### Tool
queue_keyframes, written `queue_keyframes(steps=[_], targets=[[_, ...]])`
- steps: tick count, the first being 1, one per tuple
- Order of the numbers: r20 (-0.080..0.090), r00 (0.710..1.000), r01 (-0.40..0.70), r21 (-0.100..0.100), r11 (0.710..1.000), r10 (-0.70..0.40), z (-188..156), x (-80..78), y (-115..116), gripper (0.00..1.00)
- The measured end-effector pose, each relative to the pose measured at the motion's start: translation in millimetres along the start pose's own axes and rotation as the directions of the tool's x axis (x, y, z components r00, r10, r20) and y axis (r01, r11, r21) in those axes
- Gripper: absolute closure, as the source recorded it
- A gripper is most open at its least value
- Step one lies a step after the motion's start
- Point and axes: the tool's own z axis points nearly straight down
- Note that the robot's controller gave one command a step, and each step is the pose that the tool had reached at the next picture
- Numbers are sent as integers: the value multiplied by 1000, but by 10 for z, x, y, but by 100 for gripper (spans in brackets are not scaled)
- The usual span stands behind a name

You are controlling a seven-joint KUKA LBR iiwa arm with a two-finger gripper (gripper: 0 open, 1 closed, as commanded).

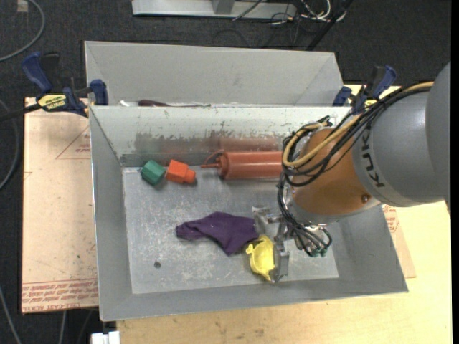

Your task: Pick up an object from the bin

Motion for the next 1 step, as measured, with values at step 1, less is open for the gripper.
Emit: queue_keyframes(steps=[1], targets=[[0,1000,2,0,1000,-2,0,0,2,100]])
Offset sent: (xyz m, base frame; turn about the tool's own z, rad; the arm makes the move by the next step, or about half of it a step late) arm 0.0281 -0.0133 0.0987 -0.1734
